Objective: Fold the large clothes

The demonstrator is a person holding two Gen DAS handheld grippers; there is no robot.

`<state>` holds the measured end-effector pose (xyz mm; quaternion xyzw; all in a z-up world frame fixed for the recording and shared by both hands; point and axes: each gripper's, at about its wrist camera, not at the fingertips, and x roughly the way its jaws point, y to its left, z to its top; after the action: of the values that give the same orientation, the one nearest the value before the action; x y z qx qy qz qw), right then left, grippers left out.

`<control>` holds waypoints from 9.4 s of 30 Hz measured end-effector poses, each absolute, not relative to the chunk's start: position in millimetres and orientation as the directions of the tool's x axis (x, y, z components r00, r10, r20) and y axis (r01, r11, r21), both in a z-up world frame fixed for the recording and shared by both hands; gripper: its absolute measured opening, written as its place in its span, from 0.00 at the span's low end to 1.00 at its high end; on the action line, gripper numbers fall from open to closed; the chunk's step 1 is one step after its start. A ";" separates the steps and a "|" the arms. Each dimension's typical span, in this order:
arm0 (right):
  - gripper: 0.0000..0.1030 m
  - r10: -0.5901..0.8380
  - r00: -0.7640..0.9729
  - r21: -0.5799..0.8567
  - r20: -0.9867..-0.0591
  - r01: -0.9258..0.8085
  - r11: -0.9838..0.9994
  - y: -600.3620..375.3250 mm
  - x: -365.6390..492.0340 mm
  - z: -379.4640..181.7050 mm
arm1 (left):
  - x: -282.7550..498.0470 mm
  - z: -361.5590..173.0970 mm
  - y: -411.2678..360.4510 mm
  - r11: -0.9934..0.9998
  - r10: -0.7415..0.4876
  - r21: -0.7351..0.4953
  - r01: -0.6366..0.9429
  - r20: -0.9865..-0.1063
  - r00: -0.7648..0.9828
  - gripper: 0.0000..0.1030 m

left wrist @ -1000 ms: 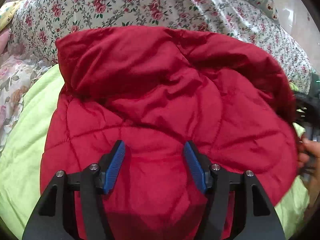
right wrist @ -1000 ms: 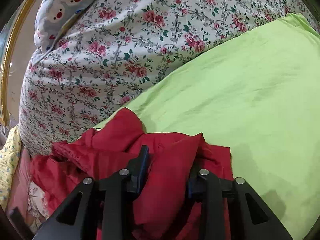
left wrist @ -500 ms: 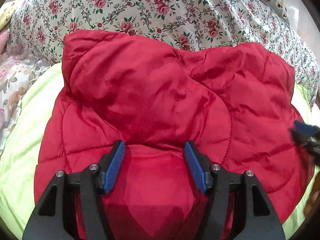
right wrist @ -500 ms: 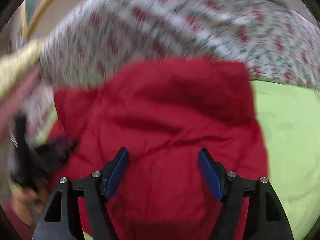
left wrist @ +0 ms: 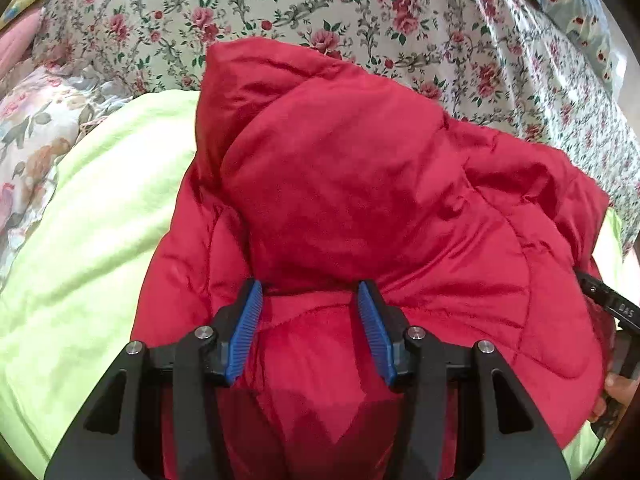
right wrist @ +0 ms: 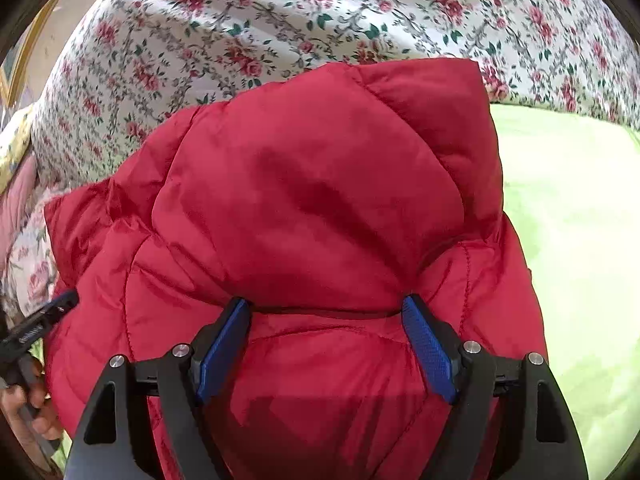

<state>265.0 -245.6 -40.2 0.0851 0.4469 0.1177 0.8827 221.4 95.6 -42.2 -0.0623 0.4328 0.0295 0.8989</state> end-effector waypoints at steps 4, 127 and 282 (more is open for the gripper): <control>0.78 0.294 0.582 0.277 -0.758 -0.121 0.953 -249.3 266.8 -43.4 | 229.8 -48.1 93.8 0.990 0.003 -0.083 -0.111 -0.787 0.617 0.50; 0.65 0.504 0.458 0.566 -0.732 -0.003 0.825 -321.0 55.2 -14.1 | 5.6 -29.2 173.9 0.925 -0.218 -0.356 -0.133 -0.784 0.582 0.76; 0.79 0.245 0.600 0.172 -0.762 -0.177 0.969 -193.4 29.0 14.8 | -12.0 -5.3 34.1 0.999 -0.037 -0.052 -0.007 -0.785 0.618 0.83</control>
<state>29.0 -193.4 14.8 0.0392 0.4313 0.1180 0.8936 -12.0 34.1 -5.3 -0.0248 0.4369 -0.0083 0.8991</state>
